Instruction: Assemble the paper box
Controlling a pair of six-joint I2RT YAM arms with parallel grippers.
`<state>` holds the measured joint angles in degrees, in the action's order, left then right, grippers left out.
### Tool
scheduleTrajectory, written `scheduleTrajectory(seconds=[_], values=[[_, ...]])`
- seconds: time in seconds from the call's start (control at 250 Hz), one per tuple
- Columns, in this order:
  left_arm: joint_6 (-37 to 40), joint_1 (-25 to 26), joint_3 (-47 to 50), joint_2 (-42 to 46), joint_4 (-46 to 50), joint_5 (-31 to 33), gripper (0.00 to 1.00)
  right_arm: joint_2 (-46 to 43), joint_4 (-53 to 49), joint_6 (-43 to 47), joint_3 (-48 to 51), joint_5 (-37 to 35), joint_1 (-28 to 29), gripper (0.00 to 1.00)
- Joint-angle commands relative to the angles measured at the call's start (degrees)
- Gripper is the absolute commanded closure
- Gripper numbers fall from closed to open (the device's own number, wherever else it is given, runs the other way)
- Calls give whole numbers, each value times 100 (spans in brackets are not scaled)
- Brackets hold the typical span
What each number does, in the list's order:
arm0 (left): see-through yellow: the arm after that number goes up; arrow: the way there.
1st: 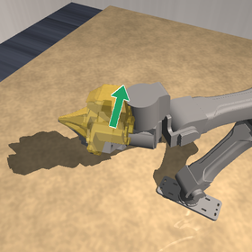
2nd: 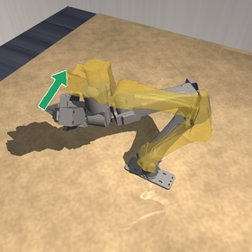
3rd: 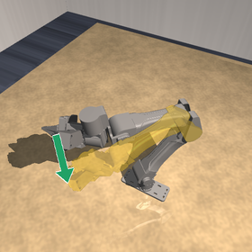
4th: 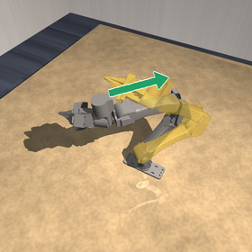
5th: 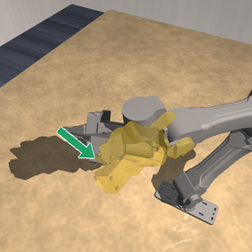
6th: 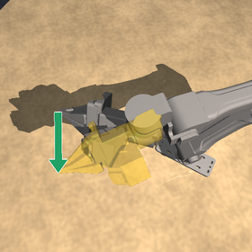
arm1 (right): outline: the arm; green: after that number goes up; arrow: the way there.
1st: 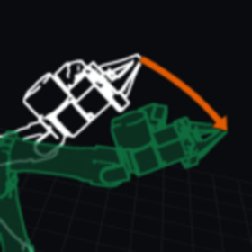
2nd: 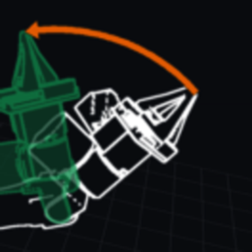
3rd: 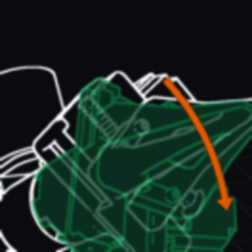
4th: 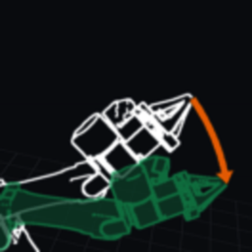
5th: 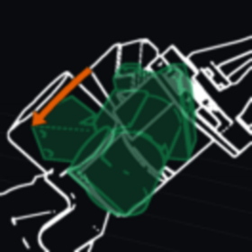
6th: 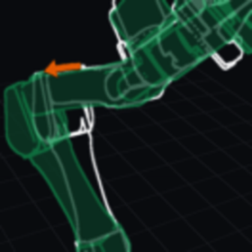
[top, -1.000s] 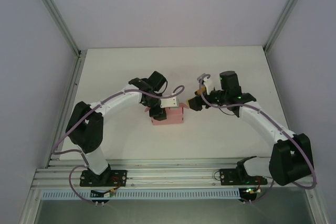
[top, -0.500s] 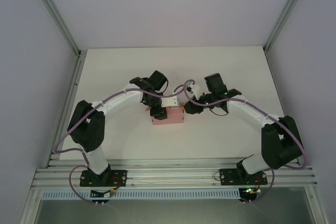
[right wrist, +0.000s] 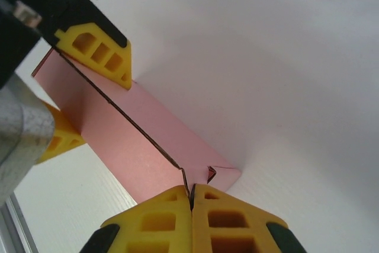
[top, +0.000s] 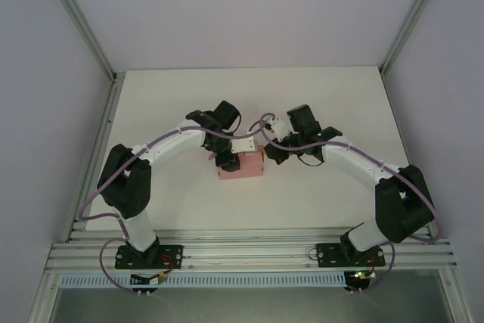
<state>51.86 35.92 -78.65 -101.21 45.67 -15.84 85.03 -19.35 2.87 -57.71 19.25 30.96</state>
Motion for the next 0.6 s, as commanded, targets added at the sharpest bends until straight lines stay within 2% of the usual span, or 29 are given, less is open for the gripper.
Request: scheduleTrajectory(seconds=[0.0, 0.064, 0.156, 0.216, 0.411, 0.595], values=[[-231, 4, -141, -115, -275, -202, 57, 115, 278, -1583, -283, -115, 453, 100], [-311, 3, -177, -144, -269, -160, 57, 117, 484, -2507, -257, -367, 563, 100], [-369, 3, -173, -162, -316, -117, 56, -105, 1259, -3136, 169, -620, 856, 100], [-404, 7, -168, -152, -339, -117, 57, -192, 1426, -3338, 284, -793, 976, 100], [-433, 10, -147, -101, -397, -163, 56, -236, 1573, -2899, 662, -1286, 1144, 100], [-461, 8, -103, -103, -419, -142, 56, -119, 1991, -2316, 1293, -1146, 1162, 100]])
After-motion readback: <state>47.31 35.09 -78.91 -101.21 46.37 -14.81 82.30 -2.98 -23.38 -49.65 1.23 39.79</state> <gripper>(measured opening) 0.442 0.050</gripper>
